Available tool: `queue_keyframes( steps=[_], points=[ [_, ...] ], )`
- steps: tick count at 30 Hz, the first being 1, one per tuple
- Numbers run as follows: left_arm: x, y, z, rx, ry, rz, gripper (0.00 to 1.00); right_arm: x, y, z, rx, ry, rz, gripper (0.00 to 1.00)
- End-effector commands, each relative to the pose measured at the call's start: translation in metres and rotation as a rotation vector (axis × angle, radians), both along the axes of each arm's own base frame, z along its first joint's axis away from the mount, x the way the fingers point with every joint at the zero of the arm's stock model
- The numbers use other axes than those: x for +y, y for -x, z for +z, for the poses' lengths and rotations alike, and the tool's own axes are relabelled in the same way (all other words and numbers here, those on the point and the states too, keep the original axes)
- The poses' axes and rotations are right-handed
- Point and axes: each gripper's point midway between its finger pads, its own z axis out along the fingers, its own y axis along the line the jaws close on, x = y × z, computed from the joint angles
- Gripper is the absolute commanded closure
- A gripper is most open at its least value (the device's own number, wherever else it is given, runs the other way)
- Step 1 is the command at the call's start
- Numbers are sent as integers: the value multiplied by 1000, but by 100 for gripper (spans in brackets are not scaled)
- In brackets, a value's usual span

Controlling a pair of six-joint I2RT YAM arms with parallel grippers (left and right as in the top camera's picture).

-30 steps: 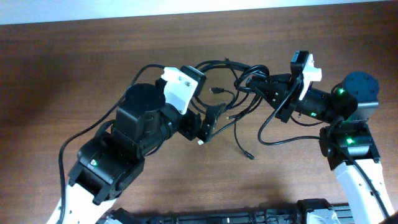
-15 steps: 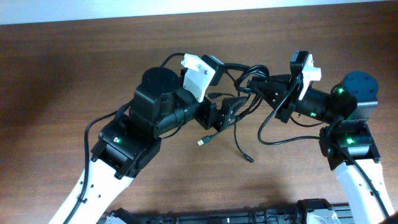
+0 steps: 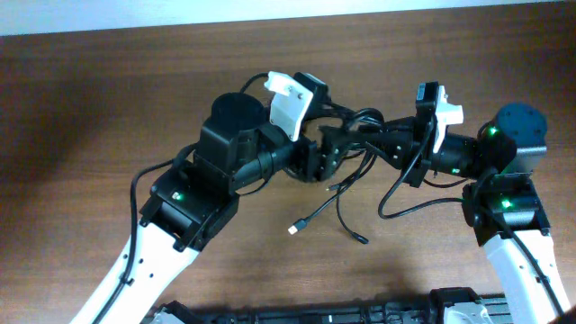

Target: Untangle cables

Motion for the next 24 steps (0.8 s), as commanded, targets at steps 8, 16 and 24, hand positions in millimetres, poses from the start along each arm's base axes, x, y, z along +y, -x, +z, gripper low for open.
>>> queue_keyframes(
  steps=[8, 16, 24],
  points=[
    [-3, 0, 4, 0, 13, -2, 100, 0, 3, 6, -13, -5, 17, 25],
    [32, -27, -26, 178, -21, 320, 100, -31, -49, -12, 126, 5, -353, 2],
    [22, -18, -23, 261, 47, 280, 100, -42, -61, -18, 130, 27, -451, 1]
  ],
)
